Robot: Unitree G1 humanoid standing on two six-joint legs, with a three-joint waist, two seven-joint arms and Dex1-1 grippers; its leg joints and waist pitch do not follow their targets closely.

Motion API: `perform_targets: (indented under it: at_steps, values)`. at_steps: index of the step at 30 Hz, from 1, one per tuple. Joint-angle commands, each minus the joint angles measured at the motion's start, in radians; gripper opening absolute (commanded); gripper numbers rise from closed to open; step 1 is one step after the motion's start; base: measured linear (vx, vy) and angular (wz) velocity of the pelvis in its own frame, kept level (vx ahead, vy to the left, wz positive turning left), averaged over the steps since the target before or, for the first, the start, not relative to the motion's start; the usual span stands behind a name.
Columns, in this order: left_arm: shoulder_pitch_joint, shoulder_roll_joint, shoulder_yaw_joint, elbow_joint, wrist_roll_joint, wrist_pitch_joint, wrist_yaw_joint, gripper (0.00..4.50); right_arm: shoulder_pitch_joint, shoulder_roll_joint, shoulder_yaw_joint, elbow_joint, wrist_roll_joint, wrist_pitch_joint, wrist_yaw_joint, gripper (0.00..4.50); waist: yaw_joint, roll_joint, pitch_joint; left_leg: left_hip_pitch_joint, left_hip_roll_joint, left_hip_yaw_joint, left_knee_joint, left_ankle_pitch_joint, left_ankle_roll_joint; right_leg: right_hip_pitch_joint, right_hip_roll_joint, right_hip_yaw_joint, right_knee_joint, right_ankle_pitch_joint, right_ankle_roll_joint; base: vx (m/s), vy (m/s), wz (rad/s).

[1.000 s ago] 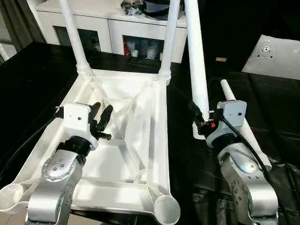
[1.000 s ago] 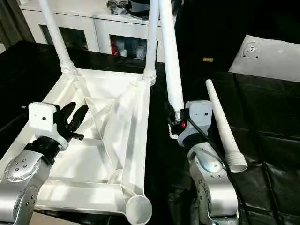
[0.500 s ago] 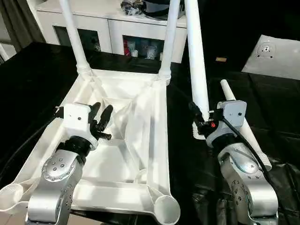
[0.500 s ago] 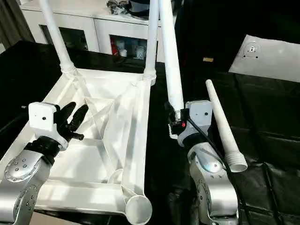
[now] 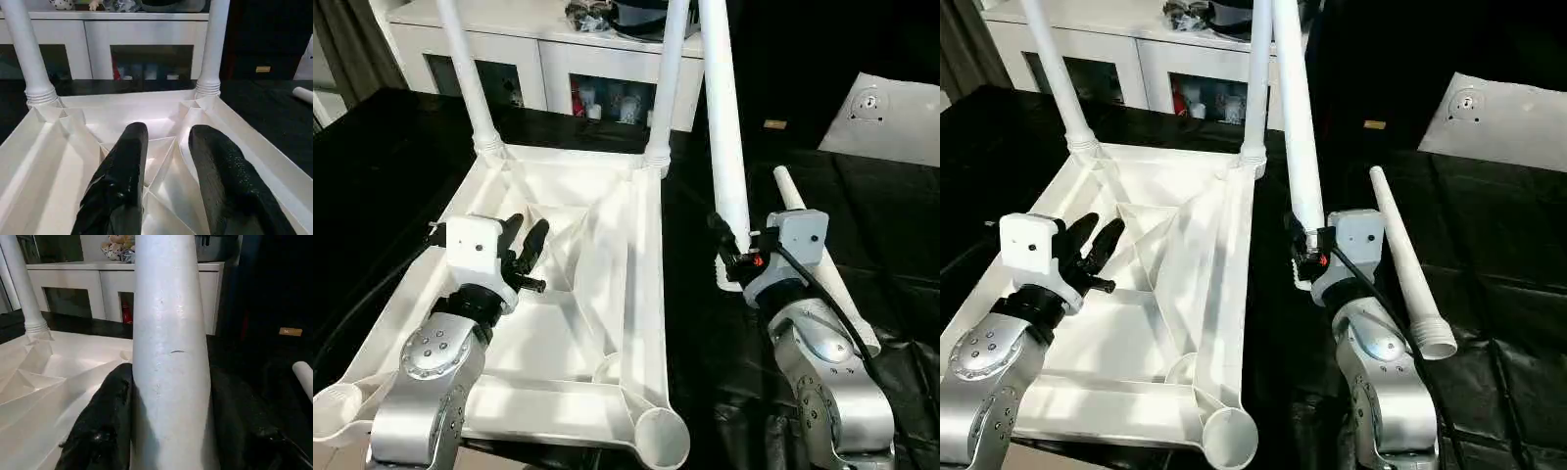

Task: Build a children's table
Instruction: Pick table leg

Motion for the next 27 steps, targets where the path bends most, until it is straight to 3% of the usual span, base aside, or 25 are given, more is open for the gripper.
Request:
perform_targets:
  at_steps: [1, 27]
  values:
    - [-0.002, -0.002, 0.002, -0.011, 0.007, -0.004, 0.006, 1.66, 0.0, -0.003, -0.002, -0.011, -0.001, -0.012, 0.005, 1.89, 0.001, 0.001, -0.052, 0.0, 0.009, 0.013, -0.067, -0.156, -0.023, 0.04, -0.051, 0.034, -0.084, -0.117, -0.087, 0.0, 0.0, 0.0]
    - [-0.002, -0.002, 0.002, -0.011, 0.007, -0.004, 0.006, 1.66, 0.0, -0.003, -0.002, -0.011, -0.001, -0.012, 0.005, 1.89, 0.001, 0.001, -0.052, 0.0, 0.009, 0.014, -0.067, -0.155, -0.022, 0.04, -0.051, 0.034, -0.084, -0.113, -0.089, 0.0, 0.0, 0.0]
